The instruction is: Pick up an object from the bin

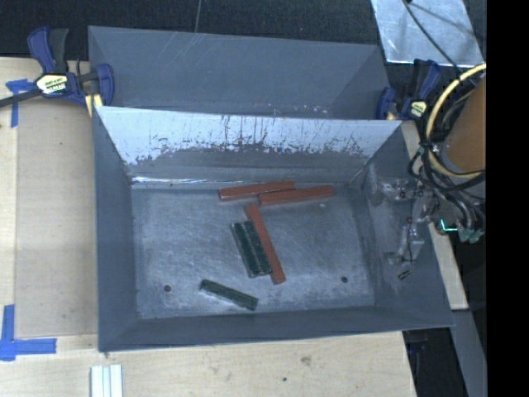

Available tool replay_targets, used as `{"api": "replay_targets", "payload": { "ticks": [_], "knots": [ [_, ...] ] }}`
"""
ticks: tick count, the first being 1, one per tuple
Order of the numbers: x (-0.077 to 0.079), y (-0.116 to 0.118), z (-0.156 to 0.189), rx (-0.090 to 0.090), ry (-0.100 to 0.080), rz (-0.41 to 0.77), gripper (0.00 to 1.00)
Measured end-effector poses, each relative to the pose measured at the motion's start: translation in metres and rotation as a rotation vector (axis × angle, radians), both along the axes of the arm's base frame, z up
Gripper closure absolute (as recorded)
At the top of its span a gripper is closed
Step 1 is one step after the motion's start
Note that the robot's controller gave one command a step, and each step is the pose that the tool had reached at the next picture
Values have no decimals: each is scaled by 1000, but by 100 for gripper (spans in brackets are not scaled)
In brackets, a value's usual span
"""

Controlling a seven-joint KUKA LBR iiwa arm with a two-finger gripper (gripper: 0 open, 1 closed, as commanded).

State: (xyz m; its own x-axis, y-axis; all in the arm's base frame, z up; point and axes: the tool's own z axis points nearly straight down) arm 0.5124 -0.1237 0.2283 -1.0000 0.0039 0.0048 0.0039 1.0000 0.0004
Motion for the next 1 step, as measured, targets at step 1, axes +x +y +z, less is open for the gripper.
{"api": "replay_targets", "payload": {
  "ticks": [1],
  "knots": [
    [2,1,5,-2,-9,3,0]
  ]
}}
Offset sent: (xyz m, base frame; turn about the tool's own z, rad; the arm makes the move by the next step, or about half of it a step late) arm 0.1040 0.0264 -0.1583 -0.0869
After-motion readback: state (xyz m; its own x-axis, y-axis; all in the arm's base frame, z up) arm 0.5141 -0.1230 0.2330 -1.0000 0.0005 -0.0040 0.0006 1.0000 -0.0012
